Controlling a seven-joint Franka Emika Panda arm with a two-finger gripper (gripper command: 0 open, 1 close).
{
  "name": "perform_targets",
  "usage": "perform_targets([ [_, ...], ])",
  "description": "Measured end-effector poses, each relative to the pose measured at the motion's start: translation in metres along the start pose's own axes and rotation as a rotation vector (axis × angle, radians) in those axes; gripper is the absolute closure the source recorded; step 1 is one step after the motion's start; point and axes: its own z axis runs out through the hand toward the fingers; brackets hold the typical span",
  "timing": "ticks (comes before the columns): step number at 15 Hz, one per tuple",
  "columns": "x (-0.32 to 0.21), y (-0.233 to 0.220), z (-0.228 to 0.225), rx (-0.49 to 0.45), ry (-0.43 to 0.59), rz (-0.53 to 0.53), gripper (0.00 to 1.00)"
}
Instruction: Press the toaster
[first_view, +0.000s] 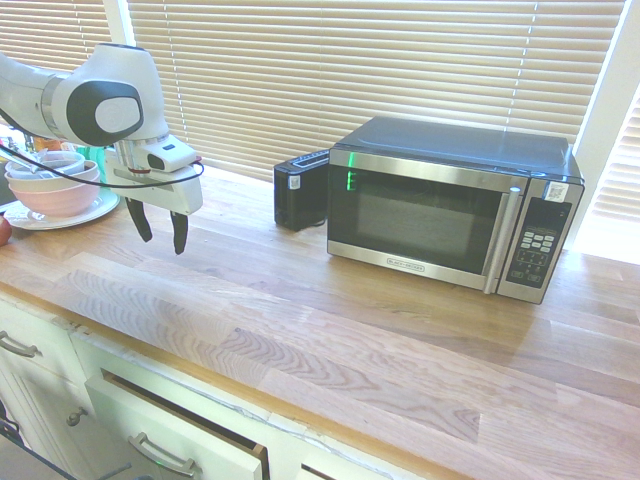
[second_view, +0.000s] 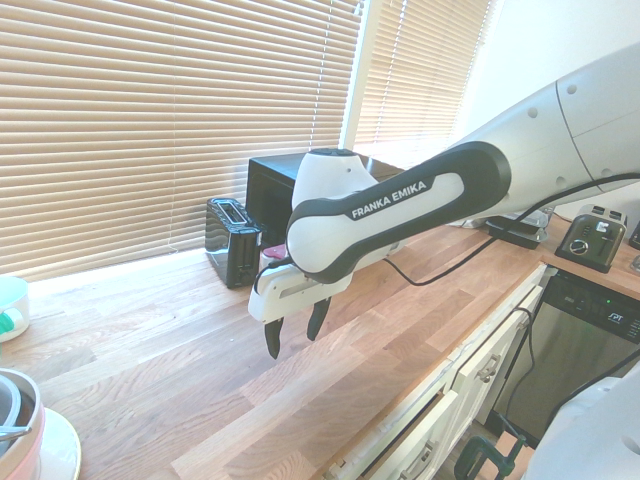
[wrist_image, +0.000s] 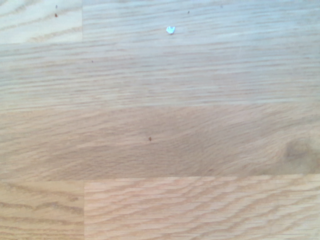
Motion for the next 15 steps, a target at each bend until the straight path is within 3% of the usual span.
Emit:
perform_targets([
  [5,0.008,-0.004,-0.002,0.019,0.017,-0.005,0.0],
  [15,0.059,-0.035,-0.065,0.113,0.134,-0.038,0.0],
])
